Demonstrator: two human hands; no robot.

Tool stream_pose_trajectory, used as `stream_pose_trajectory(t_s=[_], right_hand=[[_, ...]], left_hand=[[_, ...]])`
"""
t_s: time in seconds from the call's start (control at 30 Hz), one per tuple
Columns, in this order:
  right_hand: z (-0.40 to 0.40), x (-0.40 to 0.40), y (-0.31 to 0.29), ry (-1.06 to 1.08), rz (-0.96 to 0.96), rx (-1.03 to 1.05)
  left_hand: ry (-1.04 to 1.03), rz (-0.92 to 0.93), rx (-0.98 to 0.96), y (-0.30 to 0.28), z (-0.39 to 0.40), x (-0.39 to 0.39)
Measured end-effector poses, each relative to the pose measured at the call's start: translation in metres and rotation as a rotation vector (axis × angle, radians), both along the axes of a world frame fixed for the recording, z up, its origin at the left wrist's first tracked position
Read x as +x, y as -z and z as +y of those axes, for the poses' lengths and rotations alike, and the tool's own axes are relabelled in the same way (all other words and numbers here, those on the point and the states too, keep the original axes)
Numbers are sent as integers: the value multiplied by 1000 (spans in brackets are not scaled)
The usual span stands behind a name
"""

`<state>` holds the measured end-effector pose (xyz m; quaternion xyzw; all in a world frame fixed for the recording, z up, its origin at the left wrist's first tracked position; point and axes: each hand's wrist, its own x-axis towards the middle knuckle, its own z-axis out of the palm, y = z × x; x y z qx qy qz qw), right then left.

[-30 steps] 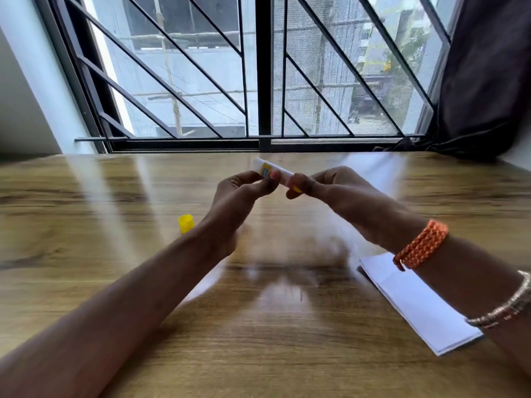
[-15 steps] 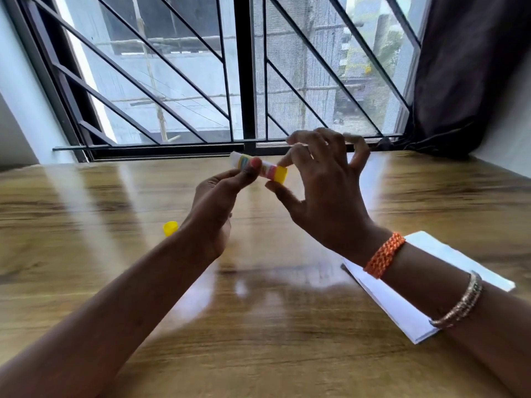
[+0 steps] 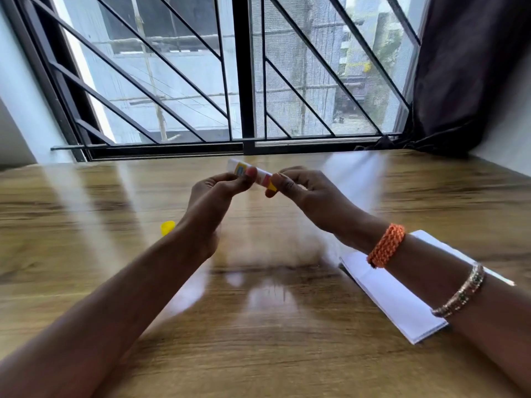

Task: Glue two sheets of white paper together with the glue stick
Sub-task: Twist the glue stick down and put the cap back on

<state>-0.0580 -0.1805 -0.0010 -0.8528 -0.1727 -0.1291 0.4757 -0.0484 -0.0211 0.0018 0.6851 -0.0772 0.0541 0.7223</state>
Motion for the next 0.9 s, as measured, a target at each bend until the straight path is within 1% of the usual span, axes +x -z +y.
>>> stream_pose_trajectory(t_s=[0.03, 0.07, 0.17, 0.2, 0.23, 0.27, 0.33, 0.4, 0.57, 0.63, 0.67, 0.8, 0.87, 0.9], right_hand=[[1, -1, 1, 93, -81, -120], [2, -2, 1, 199, -202, -275], [0, -9, -2, 430, -698, -766], [-1, -11, -4, 468, -820, -862], [-2, -13, -5, 490, -900, -911], [-2, -13, -6, 505, -933, -920], [-1, -14, -7, 501, -904, -854], [2, -15, -7, 461, -819, -712], [6, -10, -6, 333, -465, -298], [7, -9, -6, 270, -368, -150], [7, -9, -6, 251, -347, -123], [7, -8, -4, 198, -309, -145], [5, -7, -2, 233, -319, -181], [5, -7, -2, 280, -357, -228]], left_hand=[[-16, 6, 10, -1, 0, -1], [-34, 15, 20, -1, -1, -1], [-84, 61, 15, -3, -2, -6], [-76, 77, 17, -4, -2, -9], [-54, 82, 23, -5, -3, -11], [-33, 81, 25, -6, -3, -12], [-1, 71, 6, -7, -5, -15], [28, 59, -30, -7, -6, -16], [123, 16, -106, -7, -5, -5], [144, 13, -118, -6, -4, -3], [141, 18, -126, -5, -3, -2], [116, 29, -136, -4, 0, -1], [82, 20, -115, -4, 1, 0], [56, 15, -103, -4, 2, 1]])
